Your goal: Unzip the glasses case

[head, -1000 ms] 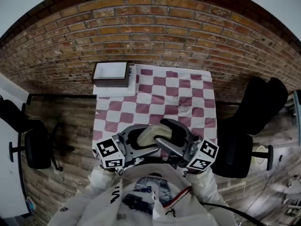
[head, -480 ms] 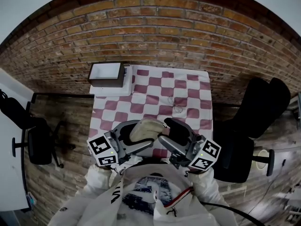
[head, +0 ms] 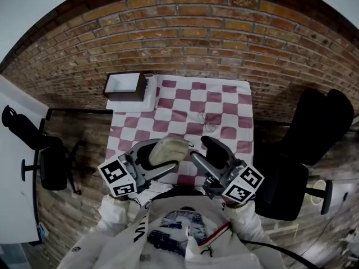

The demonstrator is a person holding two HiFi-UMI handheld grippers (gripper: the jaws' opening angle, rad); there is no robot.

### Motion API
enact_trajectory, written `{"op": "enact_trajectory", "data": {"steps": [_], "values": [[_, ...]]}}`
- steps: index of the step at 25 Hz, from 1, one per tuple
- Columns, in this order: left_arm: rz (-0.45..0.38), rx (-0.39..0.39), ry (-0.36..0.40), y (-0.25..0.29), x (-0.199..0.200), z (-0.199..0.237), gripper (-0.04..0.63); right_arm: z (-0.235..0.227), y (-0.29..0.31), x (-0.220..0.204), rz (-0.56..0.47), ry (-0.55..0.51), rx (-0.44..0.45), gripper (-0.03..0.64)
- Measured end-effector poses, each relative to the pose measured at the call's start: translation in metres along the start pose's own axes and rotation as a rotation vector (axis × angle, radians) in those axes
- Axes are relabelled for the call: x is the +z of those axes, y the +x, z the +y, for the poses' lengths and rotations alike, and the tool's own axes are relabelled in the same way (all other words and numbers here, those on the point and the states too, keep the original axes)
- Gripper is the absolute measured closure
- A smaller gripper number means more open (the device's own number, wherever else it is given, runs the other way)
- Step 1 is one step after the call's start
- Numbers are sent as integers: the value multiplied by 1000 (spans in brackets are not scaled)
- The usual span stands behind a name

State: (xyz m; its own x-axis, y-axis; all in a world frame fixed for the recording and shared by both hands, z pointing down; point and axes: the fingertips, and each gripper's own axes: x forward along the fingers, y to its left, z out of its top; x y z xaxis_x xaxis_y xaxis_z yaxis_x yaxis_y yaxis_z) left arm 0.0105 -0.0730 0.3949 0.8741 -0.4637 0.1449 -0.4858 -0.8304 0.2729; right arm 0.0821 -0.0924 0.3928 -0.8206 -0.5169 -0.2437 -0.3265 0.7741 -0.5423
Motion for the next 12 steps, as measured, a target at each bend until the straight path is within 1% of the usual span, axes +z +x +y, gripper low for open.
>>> {"op": "enact_trajectory", "data": {"steps": [3,7,12], "values": [[43,22,45,6,-1,-5,298,1,-6,-1,32,-84,-3,345],[114,58,100,10,-4,-8,298,0,-12,-3,56,-165,-11,345],[146,89,113,14,0,-10,298,-4,-18,-7,79,-228,-26,347]]}}
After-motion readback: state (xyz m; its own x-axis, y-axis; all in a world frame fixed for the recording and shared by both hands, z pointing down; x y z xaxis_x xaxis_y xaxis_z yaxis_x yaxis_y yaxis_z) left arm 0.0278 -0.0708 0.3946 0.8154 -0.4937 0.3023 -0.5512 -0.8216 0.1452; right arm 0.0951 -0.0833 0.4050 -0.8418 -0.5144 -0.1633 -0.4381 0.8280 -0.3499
